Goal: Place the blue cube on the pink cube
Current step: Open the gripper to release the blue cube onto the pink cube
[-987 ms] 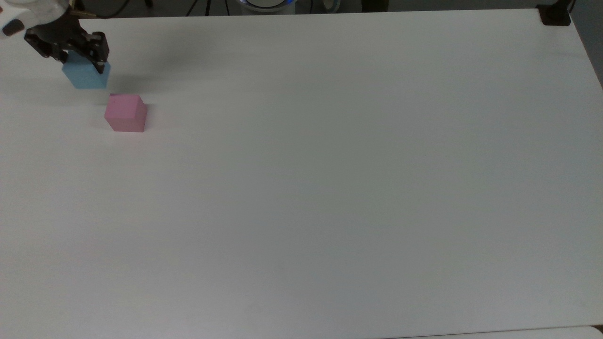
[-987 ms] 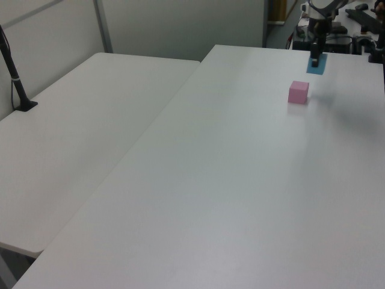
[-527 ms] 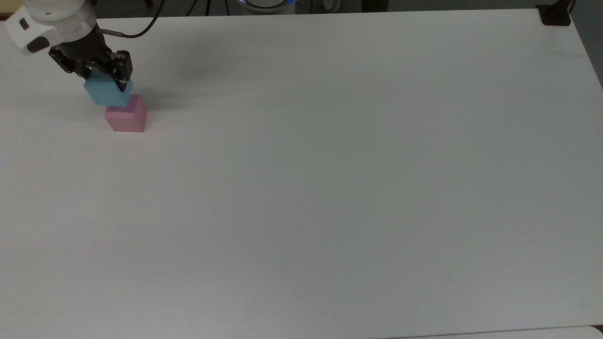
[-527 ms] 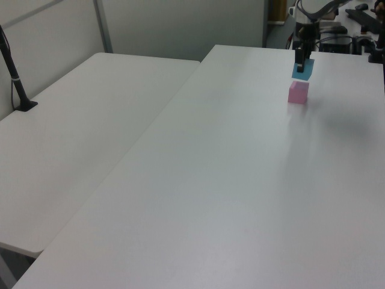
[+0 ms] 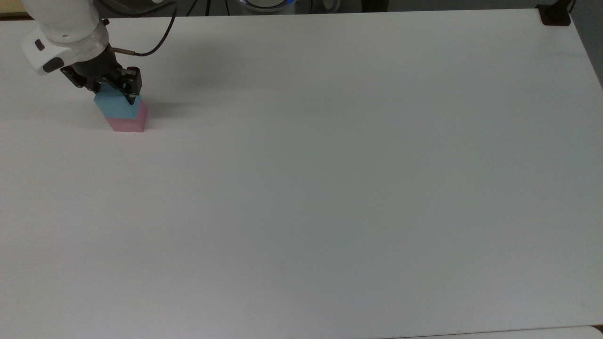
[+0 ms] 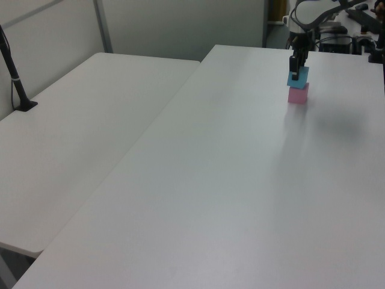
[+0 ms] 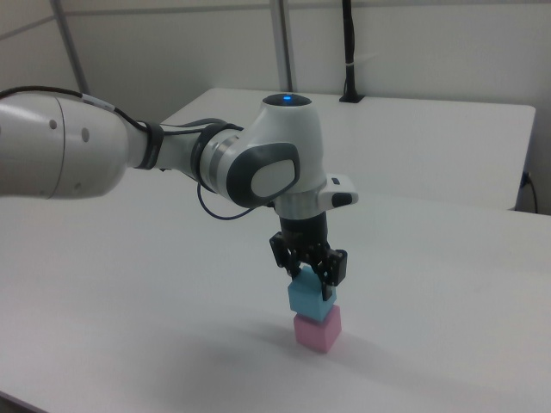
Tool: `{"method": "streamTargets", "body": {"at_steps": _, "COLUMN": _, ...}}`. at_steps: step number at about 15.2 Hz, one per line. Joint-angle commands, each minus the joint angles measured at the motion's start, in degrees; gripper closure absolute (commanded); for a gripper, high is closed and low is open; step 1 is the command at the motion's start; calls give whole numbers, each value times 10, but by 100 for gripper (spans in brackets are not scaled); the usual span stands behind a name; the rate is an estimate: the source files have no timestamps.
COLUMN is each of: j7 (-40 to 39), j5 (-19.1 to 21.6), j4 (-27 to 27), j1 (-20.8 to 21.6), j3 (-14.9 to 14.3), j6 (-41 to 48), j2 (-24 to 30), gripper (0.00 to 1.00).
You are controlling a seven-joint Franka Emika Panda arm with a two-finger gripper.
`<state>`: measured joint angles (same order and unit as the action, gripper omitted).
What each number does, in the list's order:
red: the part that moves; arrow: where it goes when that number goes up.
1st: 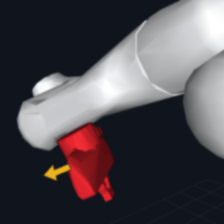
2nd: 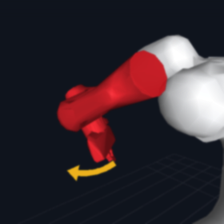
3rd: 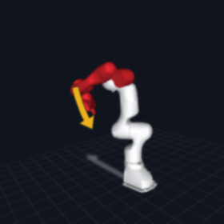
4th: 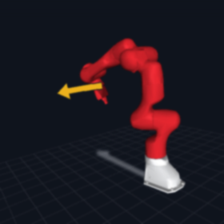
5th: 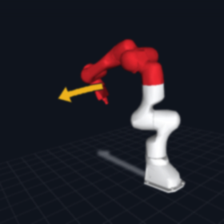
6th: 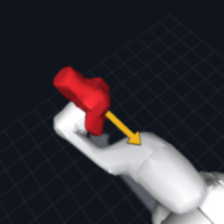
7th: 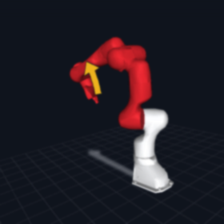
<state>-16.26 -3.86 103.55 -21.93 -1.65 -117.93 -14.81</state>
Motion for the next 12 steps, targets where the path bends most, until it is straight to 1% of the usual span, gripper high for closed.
{"method": "streamTargets", "body": {"at_steps": 1, "j7": 16, "j5": -22, "j4": -5, "j1": 8, "j3": -3, "j6": -5, "j2": -7, "gripper": 39}}
{"method": "streamTargets", "body": {"at_steps": 2, "j7": 16, "j5": -26, "j4": -4, "j1": 8, "j3": -3, "j6": -5, "j2": -7, "gripper": 30}}
{"method": "streamTargets", "body": {"at_steps": 4, "j7": 16, "j5": -28, "j4": -2, "j1": 7, "j3": -3, "j6": -3, "j2": -7, "gripper": 0}}
{"method": "streamTargets", "body": {"at_steps": 7, "j7": 17, "j5": -31, "j4": -3, "j1": 6, "j3": -3, "j6": 9, "j2": 1, "gripper": 0}}
{"method": "streamTargets", "body": {"at_steps": 9, "j7": 25, "j5": -30, "j4": -6, "j1": 6, "j3": -3, "j6": 47, "j2": 25, "gripper": 0}}
{"method": "streamTargets", "body": {"at_steps": 12, "j7": 121, "j5": -27, "j4": -7, "j1": 8, "j3": -3, "j6": 94, "j2": 89, "gripper": 0}}
